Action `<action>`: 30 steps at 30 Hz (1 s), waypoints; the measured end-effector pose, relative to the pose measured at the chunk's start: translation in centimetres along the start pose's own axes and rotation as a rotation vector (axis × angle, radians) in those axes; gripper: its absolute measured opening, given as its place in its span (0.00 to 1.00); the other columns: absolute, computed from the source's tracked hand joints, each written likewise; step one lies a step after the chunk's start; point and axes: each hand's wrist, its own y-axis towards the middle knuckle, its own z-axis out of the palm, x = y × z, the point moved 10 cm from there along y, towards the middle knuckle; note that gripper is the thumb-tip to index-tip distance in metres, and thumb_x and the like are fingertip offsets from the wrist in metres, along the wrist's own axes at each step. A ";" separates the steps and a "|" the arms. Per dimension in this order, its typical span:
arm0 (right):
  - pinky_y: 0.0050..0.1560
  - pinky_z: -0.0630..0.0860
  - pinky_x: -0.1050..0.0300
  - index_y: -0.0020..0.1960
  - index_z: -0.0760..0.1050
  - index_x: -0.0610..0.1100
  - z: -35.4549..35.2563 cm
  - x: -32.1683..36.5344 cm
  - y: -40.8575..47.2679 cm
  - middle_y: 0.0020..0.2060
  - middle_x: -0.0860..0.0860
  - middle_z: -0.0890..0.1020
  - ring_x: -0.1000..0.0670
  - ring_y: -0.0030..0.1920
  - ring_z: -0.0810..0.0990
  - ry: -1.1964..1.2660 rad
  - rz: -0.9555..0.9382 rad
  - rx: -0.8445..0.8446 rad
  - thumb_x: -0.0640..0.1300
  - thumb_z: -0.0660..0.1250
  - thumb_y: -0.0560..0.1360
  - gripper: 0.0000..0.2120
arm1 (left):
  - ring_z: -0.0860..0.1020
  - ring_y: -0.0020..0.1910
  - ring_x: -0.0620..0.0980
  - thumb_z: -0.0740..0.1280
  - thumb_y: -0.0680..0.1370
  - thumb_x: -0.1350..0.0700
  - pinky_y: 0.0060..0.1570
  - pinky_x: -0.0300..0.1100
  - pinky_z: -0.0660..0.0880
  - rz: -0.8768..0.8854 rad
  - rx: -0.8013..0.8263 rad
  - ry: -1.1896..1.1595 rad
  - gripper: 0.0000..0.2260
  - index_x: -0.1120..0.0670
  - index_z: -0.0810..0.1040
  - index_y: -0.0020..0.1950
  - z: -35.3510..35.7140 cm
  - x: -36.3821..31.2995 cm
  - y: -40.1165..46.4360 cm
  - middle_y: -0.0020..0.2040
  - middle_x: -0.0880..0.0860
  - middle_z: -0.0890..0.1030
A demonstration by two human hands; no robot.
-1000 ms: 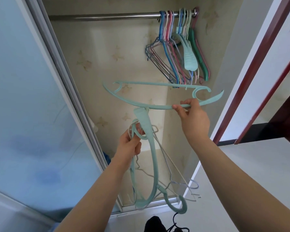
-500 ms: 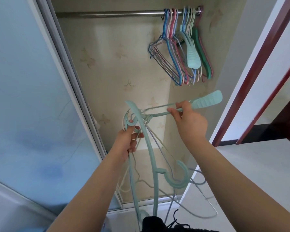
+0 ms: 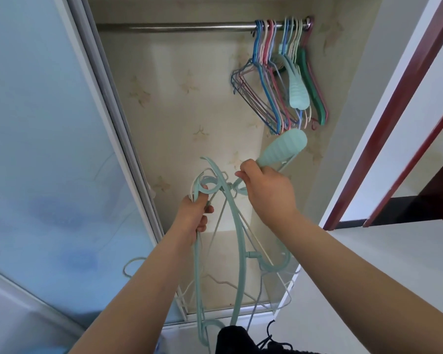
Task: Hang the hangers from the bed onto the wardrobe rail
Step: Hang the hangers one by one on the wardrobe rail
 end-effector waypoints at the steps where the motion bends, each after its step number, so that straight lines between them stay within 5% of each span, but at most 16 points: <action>1: 0.20 0.57 0.63 0.43 0.72 0.42 0.5 0.1 0.2 0.23 0.48 0.71 0.49 0.23 0.59 -0.024 -0.018 0.029 0.37 0.78 0.65 0.16 | 0.61 0.22 0.45 0.63 0.79 0.43 0.24 0.36 0.60 0.024 0.014 0.027 0.15 0.55 0.70 0.53 0.2 -0.2 0.0 0.38 0.54 0.77; 6: 0.22 0.60 0.61 0.46 0.73 0.42 1.7 0.7 1.9 0.27 0.45 0.74 0.46 0.22 0.67 -0.016 -0.079 0.137 0.37 0.75 0.66 0.13 | 0.74 0.31 0.48 0.69 0.67 0.54 0.32 0.41 0.73 0.264 -0.010 0.391 0.23 0.54 0.72 0.61 0.7 -1.9 0.6 0.39 0.51 0.79; 9: 0.26 0.67 0.56 0.50 0.73 0.40 1.9 1.5 3.1 0.32 0.43 0.77 0.41 0.27 0.74 0.059 -0.142 0.230 0.40 0.65 0.76 0.05 | 0.76 0.37 0.50 0.65 0.71 0.59 0.37 0.41 0.72 0.291 -0.052 0.515 0.10 0.56 0.77 0.52 0.6 -2.8 0.1 0.38 0.49 0.80; 12: 0.35 0.71 0.51 0.57 0.70 0.42 2.6 1.2 4.2 0.40 0.43 0.79 0.40 0.37 0.77 0.106 -0.145 0.358 0.45 0.57 0.81 0.08 | 0.73 0.36 0.50 0.63 0.74 0.60 0.35 0.39 0.70 0.262 -0.019 0.527 0.07 0.57 0.80 0.48 0.9 -2.9 -0.3 0.36 0.47 0.83; 20: 0.42 0.73 0.52 0.56 0.67 0.50 3.3 -0.6 4.9 0.41 0.51 0.78 0.46 0.42 0.77 0.322 -0.005 0.589 0.46 0.56 0.81 0.05 | 0.80 0.44 0.46 0.67 0.75 0.52 0.41 0.38 0.71 0.297 0.041 0.587 0.10 0.52 0.76 0.55 1.0 -3.3 -0.6 0.36 0.47 0.84; 25: 0.44 0.77 0.45 0.52 0.66 0.55 3.3 -0.9 5.0 0.38 0.45 0.78 0.44 0.39 0.77 0.428 0.005 0.621 0.45 0.55 0.81 0.05 | 0.74 0.24 0.37 0.69 0.76 0.54 0.31 0.38 0.67 0.284 0.084 0.454 0.07 0.56 0.77 0.50 1.2 -3.0 -1.4 0.38 0.50 0.85; 30: 0.44 0.76 0.42 0.53 0.67 0.55 2.7 -0.9 5.0 0.38 0.41 0.77 0.42 0.39 0.76 0.500 0.013 0.602 0.45 0.54 0.80 0.06 | 0.77 0.35 0.44 0.68 0.76 0.53 0.37 0.37 0.69 0.340 0.080 0.522 0.07 0.57 0.78 0.48 1.3 -2.9 -1.5 0.37 0.49 0.84</action>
